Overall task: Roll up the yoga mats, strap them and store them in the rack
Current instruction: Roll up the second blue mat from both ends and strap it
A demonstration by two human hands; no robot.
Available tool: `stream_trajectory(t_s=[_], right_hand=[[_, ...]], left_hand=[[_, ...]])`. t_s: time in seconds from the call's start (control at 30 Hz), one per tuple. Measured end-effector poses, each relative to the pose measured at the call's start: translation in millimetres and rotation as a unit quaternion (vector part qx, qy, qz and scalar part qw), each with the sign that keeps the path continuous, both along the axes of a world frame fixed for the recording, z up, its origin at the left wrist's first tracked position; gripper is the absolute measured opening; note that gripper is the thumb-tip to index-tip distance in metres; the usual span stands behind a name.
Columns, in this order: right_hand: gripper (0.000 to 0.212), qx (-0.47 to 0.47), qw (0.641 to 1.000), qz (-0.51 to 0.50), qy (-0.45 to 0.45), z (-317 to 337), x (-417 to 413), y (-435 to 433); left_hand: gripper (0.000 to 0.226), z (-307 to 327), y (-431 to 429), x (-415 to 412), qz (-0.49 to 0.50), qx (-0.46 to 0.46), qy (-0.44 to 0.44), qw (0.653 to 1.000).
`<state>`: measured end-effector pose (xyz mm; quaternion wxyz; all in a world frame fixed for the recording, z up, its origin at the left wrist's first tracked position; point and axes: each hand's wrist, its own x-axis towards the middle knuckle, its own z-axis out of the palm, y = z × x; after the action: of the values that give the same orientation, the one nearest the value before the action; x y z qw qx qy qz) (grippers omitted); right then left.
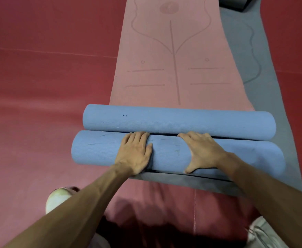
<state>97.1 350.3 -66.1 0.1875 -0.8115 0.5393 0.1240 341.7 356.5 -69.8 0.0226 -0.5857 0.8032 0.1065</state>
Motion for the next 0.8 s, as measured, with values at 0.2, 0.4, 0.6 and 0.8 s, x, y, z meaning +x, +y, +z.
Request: stream_trajectory(t_s=[0.2, 0.4, 0.6, 0.8], right_hand=[[0.103, -0.018, 0.994, -0.092, -0.049, -1, 8, -16], [0.086, -0.077, 0.991, -0.100, -0.050, -2, 7, -38], [0.061, -0.132, 0.980, -0.125, -0.081, -4, 5, -65], [0.056, -0.163, 0.975, -0.108, -0.103, -2, 5, -58]], left_hand=[[0.080, 0, -25, -6, 0.005, -0.007, -0.012, 1.000], [0.075, -9, -54, -10, 0.014, 0.012, -0.001, 1.000], [0.053, -9, -90, -14, 0.029, 0.028, 0.046, 0.998], [0.050, -7, -122, -18, 0.046, 0.058, 0.072, 0.995]])
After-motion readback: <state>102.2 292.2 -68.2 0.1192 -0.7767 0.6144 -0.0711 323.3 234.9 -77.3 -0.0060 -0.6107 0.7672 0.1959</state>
